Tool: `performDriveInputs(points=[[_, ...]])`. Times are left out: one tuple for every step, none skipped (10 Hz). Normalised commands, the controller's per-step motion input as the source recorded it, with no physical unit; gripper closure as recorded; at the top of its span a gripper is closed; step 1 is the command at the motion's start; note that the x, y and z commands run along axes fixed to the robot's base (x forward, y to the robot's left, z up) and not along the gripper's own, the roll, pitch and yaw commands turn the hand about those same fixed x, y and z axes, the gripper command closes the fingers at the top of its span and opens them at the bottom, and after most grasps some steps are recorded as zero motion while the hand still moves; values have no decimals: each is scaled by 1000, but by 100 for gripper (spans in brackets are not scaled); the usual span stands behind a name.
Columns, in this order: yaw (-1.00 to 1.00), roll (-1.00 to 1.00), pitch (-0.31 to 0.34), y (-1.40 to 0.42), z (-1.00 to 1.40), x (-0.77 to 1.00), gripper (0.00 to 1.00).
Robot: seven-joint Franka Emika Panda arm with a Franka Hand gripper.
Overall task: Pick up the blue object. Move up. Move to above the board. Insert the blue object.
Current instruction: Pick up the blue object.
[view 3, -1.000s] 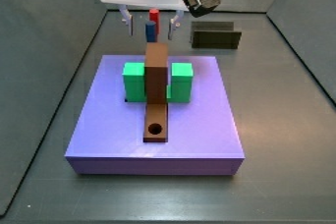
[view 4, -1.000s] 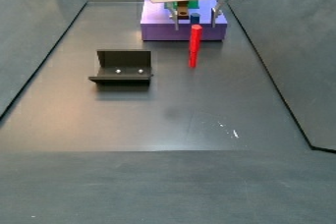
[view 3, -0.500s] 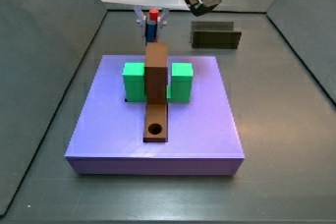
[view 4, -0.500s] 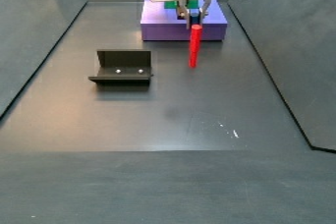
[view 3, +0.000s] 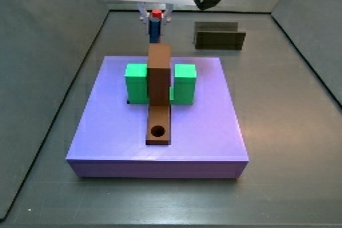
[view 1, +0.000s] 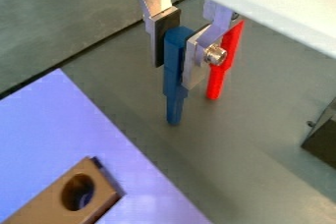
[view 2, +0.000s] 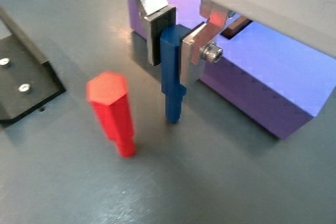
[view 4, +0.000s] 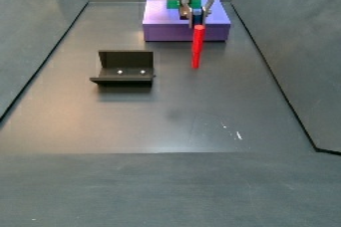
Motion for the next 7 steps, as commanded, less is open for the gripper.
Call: performDriveInputs(points=[[0,0,0,0,0,0,100],[0,0,0,0,0,0,100],[0,0,0,0,0,0,100],[0,0,0,0,0,0,100],[0,0,0,0,0,0,100],[0,0,0,0,0,0,100],[0,0,0,0,0,0,100]])
